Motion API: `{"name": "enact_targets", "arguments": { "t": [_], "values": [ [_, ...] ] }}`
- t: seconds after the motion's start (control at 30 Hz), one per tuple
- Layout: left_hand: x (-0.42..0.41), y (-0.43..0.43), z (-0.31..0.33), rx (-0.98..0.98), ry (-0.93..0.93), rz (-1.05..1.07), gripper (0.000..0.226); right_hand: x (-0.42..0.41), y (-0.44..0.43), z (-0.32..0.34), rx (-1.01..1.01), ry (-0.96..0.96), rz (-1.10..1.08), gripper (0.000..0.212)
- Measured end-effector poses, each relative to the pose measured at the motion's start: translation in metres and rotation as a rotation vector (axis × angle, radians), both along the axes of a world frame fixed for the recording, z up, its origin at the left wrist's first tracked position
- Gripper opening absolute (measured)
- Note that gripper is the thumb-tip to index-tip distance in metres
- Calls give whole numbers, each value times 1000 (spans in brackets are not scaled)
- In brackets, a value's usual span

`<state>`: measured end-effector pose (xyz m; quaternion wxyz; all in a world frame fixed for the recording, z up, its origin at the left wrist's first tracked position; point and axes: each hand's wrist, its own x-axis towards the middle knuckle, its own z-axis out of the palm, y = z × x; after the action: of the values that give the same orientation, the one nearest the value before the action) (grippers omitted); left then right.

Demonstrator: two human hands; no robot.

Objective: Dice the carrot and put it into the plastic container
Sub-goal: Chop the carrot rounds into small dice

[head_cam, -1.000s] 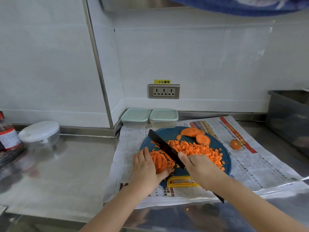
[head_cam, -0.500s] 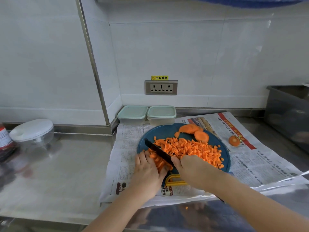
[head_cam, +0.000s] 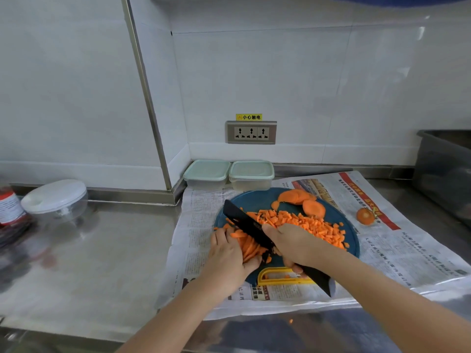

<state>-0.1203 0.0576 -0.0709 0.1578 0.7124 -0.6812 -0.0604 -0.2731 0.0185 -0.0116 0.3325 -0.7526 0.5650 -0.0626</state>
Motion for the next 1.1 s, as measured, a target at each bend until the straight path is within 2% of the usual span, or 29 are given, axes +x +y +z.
{"name": "enact_targets", "arguments": {
  "t": [0.1, 0.2, 0.33, 0.43, 0.57, 0.83, 0.9, 1.0, 1.1],
  "values": [
    [1, -6, 0, -27, 85, 17, 79, -8, 8, 14, -61, -107, -82, 47],
    [1, -5, 3, -37, 193, 73, 92, -11, 21, 20, -138, -101, -71, 45],
    [0, 4, 8, -84, 192, 146, 110, -14, 40, 19, -140, -70, -2, 51],
    [-5, 12, 6, -150, 135, 117, 96, -10, 43, 10, -236, -27, 42, 51],
    [-13, 20, -1, -128, 76, 69, 74, -4, 44, -7, -304, 15, 24, 50],
    [-16, 15, -5, -121, 46, 80, 65, 0, 41, -13, -370, 120, 39, 50],
    [-17, 14, -7, -128, 38, 82, 65, 4, 34, -8, -336, 118, 58, 48],
    [-16, 13, -9, -107, 61, 71, 66, 11, 23, 3, -169, 145, 95, 38],
    [-15, 12, -10, -131, 20, 59, 65, 18, 19, 4, -146, 195, 109, 43]
  ]
}}
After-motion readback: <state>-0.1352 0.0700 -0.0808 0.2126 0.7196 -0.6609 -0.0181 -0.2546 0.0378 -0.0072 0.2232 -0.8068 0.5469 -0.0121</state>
